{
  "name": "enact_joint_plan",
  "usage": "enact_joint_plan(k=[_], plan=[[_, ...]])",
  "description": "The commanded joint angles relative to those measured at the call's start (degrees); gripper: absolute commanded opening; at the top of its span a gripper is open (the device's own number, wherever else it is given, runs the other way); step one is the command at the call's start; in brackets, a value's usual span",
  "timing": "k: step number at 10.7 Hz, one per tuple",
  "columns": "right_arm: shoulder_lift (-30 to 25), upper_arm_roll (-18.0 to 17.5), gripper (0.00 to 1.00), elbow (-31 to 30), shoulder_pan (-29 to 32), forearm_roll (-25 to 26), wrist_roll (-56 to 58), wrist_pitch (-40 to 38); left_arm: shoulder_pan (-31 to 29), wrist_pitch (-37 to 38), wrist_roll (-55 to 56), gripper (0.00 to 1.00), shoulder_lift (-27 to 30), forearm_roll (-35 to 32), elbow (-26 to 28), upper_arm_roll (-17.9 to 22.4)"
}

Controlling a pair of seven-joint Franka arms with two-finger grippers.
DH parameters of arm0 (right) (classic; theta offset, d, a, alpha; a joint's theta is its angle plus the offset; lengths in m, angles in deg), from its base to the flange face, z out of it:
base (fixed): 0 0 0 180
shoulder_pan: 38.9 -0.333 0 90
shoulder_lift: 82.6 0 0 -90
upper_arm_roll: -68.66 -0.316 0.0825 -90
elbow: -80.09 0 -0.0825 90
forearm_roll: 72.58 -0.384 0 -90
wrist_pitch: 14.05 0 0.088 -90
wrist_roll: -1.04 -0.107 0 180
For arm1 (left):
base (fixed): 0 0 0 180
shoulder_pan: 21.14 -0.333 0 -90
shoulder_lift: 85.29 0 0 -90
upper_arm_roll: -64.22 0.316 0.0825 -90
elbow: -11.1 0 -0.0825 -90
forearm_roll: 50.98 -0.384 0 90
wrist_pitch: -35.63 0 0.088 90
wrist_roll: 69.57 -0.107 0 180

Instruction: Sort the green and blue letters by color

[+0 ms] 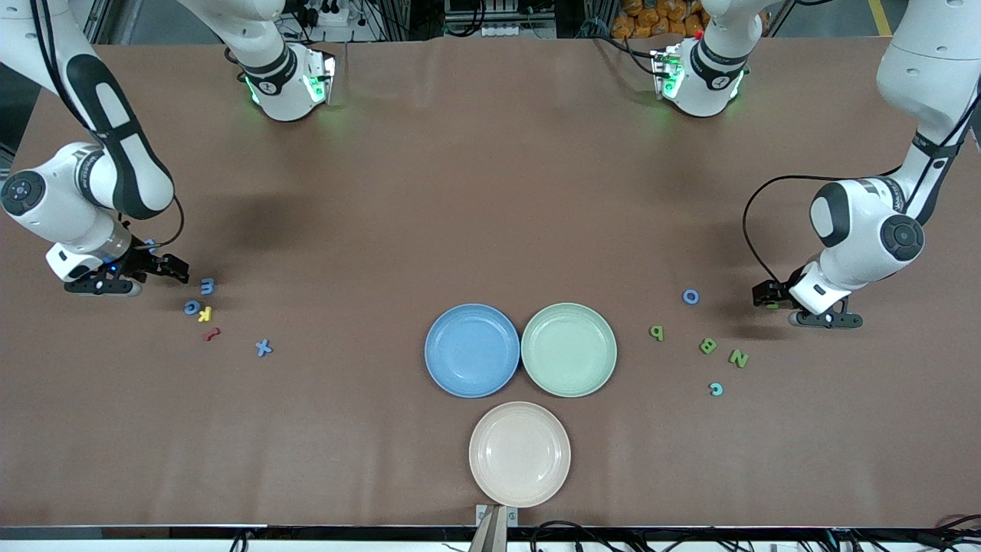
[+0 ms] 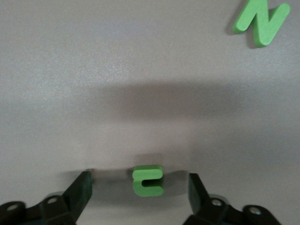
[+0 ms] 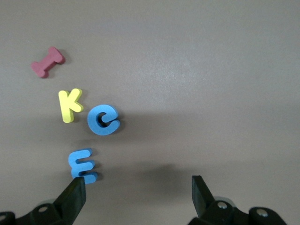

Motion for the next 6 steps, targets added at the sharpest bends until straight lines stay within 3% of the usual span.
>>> enact_joint_plan(k=[1,2,3,6], plan=[[1.8,-1.1,1.00,0.0,-0.6,-0.3,-0.8,0.7,-0.7,-1.2,-0.8,0.69,0.1,-1.1,0.7,-0.4],[2.3,-1.1,1.00,0.3,-1.6,-1.2,-0.8,0.7,-0.7,-1.2,-0.8,0.56,0.0,-1.0,0.7,-0.4],[2.5,-1.1,1.00,0.3,-2.3,-2.0,-0.8,0.7,-0.6,-1.2,-0.8,0.50,0.0,-1.0,0.7,-0.4],[3.6,-1.1,1.00,0.3,-5.9,-2.7,-0.9,0.6,-0.6,-1.2,-0.8,0.37,-0.1,-1.0,0.4,-0.4]])
